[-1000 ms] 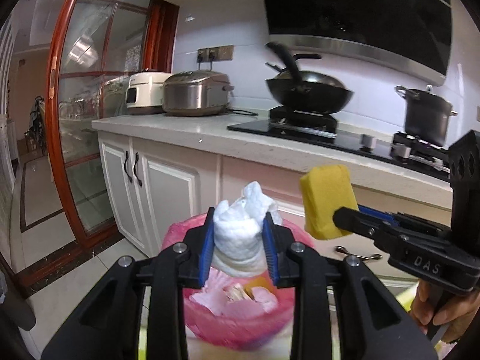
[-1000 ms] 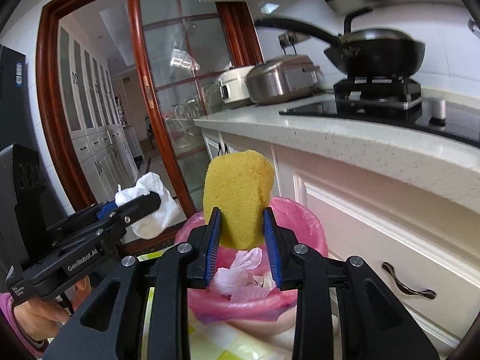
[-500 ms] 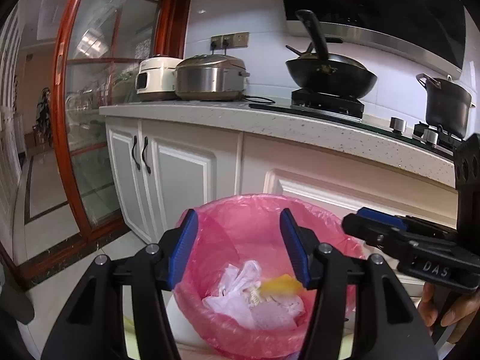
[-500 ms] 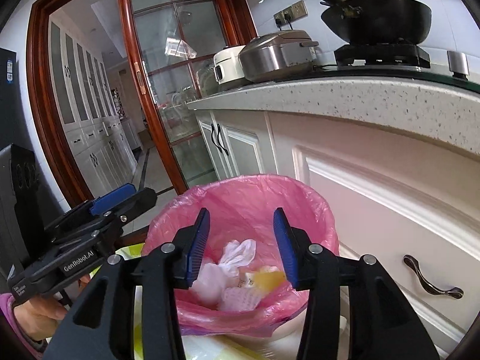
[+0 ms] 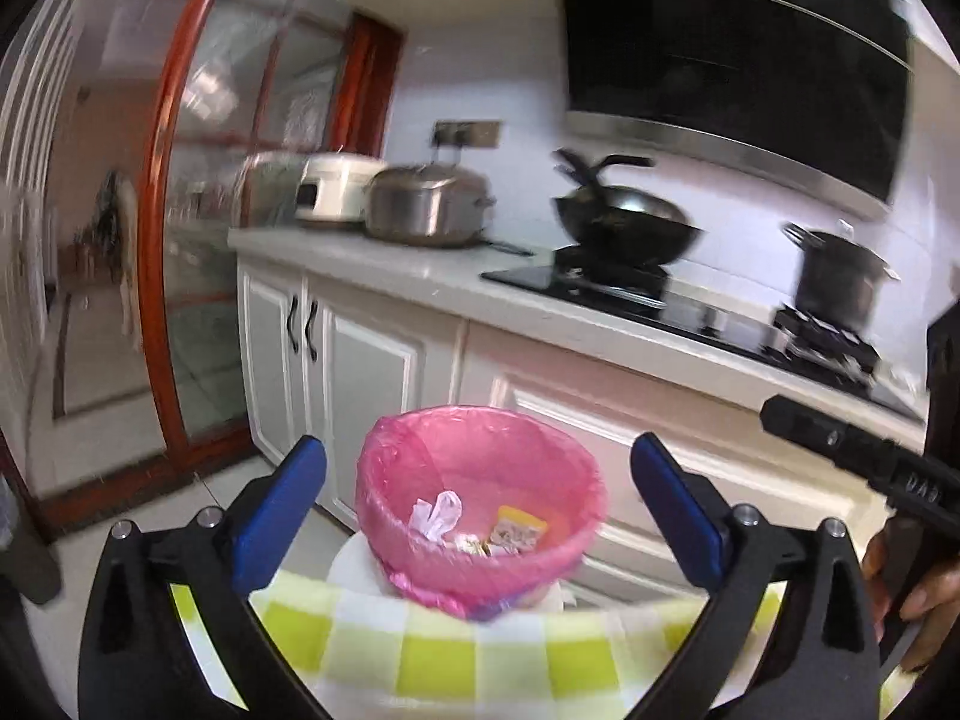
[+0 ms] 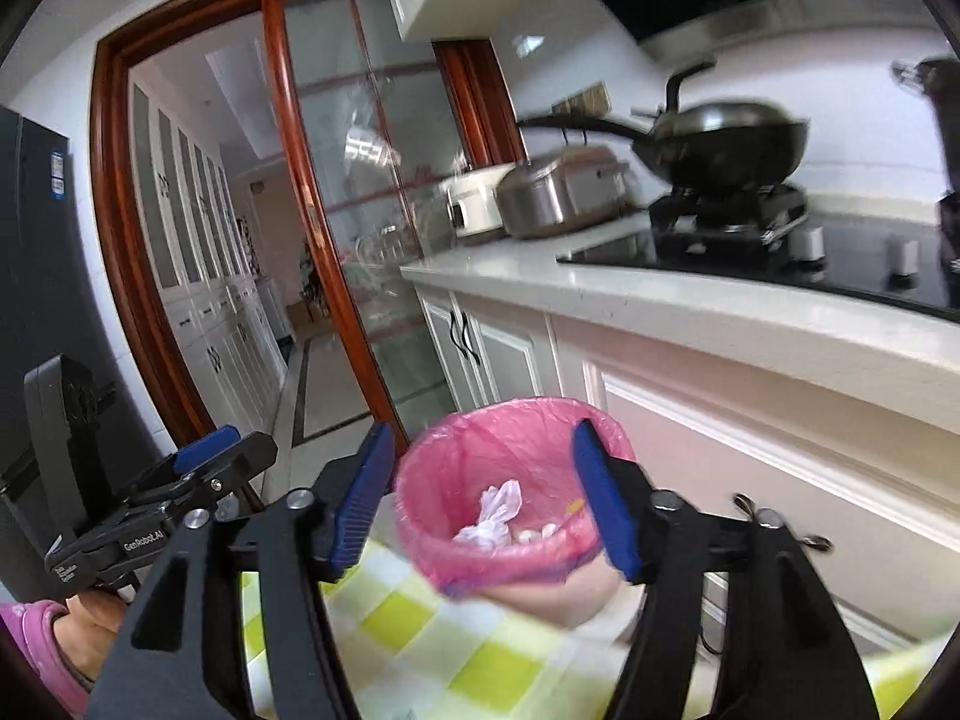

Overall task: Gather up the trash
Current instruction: 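Move both open grippers back over the table, then grasp the white paper pad with the left gripper while the right gripper grasps a white foam piece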

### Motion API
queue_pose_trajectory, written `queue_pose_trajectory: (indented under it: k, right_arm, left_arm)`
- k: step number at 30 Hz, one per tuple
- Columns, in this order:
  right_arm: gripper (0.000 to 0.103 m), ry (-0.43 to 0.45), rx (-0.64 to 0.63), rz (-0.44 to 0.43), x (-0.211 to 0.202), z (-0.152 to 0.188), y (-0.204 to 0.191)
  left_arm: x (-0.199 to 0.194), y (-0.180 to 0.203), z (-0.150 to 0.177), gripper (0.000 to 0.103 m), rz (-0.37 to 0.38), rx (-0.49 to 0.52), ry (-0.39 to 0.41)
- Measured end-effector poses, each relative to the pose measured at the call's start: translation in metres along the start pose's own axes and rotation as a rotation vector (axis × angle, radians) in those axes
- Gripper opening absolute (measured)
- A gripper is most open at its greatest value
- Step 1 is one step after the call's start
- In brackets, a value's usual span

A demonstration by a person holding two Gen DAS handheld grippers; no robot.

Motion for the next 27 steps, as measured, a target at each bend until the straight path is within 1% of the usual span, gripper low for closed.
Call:
queue_pose_trajectory:
  k: [4, 6, 9, 12, 14, 17, 19, 21, 27]
  right_arm:
    - [0.076, 0.016, 0.004, 0.02, -0.072, 0.022, -0.016]
    - [0.078, 0.016, -0.014, 0.036, -0.103, 0.037, -0.024]
    - [0.079, -0.006, -0.008, 0.041, -0.142, 0.06, -0.033]
    - [0.079, -0.027, -0.001, 0.064, -0.178, 0.086, -0.041]
    - [0.079, -0.041, 0.016, 0.069, -0.196, 0.102, -0.044]
    - [0.079, -0.054, 0.03, 0.083, -0.22, 0.128, -0.05]
    - [0.079, -0.066, 0.047, 0.083, -0.228, 0.144, -0.052]
    - [0.079, -0.08, 0.05, 0.098, -0.237, 0.161, -0.055]
    - [0.079, -0.129, 0.06, 0.128, -0.245, 0.197, -0.057]
  left_arm:
    - [-0.061, 0.037, 0.014, 0.098, -0.005, 0.093, 0.004]
    - [-0.091, 0.054, 0.027, 0.098, 0.001, 0.116, -0.01]
    - [-0.126, 0.066, 0.047, 0.098, 0.003, 0.09, -0.029]
    - [-0.157, 0.069, 0.069, 0.098, 0.009, 0.014, -0.052]
    - [-0.173, 0.069, 0.084, 0.098, -0.007, -0.018, -0.058]
    - [-0.185, 0.07, 0.108, 0.098, -0.011, -0.031, -0.101]
    - [-0.192, 0.074, 0.123, 0.098, -0.024, -0.02, -0.12]
    - [-0.194, 0.075, 0.137, 0.098, -0.017, -0.021, -0.147]
    - [-0.17, 0.075, 0.17, 0.098, -0.027, -0.021, -0.195]
Point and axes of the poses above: each gripper's, at about its wrist camera, not at the fingertips, and x roughly the way its jaws point, y to its right, z to its underside, the point moved 4 cm from there along x, roughly the way its jaws point, and after that the axes turned 3 degrees about z, right-handed, at the moved point
